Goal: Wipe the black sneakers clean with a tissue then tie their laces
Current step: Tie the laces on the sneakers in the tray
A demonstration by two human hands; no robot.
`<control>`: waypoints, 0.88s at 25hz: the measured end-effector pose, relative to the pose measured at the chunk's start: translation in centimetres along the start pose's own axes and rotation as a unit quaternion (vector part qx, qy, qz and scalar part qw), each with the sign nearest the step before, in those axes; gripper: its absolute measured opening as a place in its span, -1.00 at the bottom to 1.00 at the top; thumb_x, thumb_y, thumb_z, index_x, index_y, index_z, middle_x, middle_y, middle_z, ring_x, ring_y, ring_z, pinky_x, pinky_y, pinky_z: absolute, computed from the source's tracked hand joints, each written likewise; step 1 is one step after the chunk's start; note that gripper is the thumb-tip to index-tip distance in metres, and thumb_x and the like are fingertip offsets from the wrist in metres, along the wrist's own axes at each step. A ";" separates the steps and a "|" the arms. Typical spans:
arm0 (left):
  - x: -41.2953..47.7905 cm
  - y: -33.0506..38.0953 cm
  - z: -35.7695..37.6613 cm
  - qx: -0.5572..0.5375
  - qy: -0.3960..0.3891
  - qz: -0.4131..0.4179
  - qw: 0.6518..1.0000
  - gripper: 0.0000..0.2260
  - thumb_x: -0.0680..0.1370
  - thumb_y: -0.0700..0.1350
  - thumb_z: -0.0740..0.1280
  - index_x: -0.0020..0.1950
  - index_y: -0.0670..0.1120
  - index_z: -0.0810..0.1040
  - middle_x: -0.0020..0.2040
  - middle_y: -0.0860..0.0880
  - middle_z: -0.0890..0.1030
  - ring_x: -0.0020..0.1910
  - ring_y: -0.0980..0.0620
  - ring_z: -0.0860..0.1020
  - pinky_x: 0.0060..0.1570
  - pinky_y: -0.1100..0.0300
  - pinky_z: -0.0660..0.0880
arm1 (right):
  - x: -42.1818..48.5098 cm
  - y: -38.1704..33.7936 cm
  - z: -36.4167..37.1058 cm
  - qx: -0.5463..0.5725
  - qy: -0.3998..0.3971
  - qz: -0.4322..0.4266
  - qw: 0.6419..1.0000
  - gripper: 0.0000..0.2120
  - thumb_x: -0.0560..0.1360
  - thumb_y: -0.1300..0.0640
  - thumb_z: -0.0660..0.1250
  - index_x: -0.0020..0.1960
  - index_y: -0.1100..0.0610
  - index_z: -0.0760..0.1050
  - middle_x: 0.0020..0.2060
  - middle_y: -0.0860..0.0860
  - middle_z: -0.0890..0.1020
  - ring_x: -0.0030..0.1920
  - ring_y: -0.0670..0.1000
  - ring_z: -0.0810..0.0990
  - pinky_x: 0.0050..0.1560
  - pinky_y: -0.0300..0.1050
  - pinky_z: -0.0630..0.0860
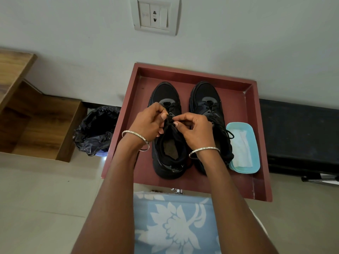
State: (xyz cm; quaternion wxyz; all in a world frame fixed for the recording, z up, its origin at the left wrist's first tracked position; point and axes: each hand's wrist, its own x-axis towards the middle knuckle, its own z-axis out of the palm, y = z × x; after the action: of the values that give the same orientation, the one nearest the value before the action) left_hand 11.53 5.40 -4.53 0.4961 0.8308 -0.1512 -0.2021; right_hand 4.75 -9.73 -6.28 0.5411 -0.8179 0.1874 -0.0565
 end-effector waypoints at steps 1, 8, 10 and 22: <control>0.1 -0.3 -0.3 -0.011 -0.005 -0.013 1.000 -0.91 0.67 -0.24 0.21 0.03 -0.18 0.50 -0.29 -0.05 0.53 -0.38 0.04 0.55 -0.33 0.13 0.57 | 0.0 0.0 0.1 -0.004 0.002 -0.005 1.000 -0.89 0.50 0.27 0.46 -0.02 0.12 0.71 -0.16 -0.05 0.74 -0.12 -0.15 0.70 0.02 -0.24 0.61; -0.1 -1.2 -1.3 -0.021 -0.008 -0.052 0.998 -0.93 0.57 -0.29 0.39 0.00 -0.15 0.60 -0.28 -0.02 0.60 -0.33 0.03 0.63 -0.30 0.22 0.61 | 0.0 -0.2 0.5 -0.060 0.018 -0.035 0.997 -0.92 0.49 0.22 0.46 -0.11 0.05 0.69 -0.20 -0.10 0.71 -0.16 -0.15 0.67 -0.02 -0.15 0.63; -0.1 -1.1 -1.2 -0.020 -0.003 -0.051 0.998 -0.94 0.57 -0.27 0.40 -0.01 -0.14 0.61 -0.28 -0.02 0.60 -0.32 0.03 0.63 -0.29 0.19 0.63 | -0.1 -0.2 0.8 -0.088 0.021 -0.053 0.995 -0.88 0.50 0.19 0.43 -0.14 -0.01 0.61 -0.17 -0.10 0.67 -0.15 -0.11 0.65 -0.05 0.00 0.63; 0.0 -0.6 -0.7 -0.003 -0.033 -0.024 0.999 -0.90 0.63 -0.27 0.28 -0.04 -0.11 0.51 -0.27 -0.03 0.55 -0.35 0.00 0.55 -0.38 0.28 0.53 | -0.5 -0.4 1.0 -0.164 0.005 -0.091 0.982 -0.87 0.60 0.24 0.21 0.01 0.01 0.41 -0.13 -0.07 0.54 -0.14 -0.03 0.50 -0.20 -0.06 0.37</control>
State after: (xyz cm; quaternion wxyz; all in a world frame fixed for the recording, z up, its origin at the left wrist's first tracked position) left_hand 11.92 6.26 -4.78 0.4884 0.8254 -0.1469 -0.2419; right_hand 4.69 -8.54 -6.23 0.3915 -0.9087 0.1214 -0.0786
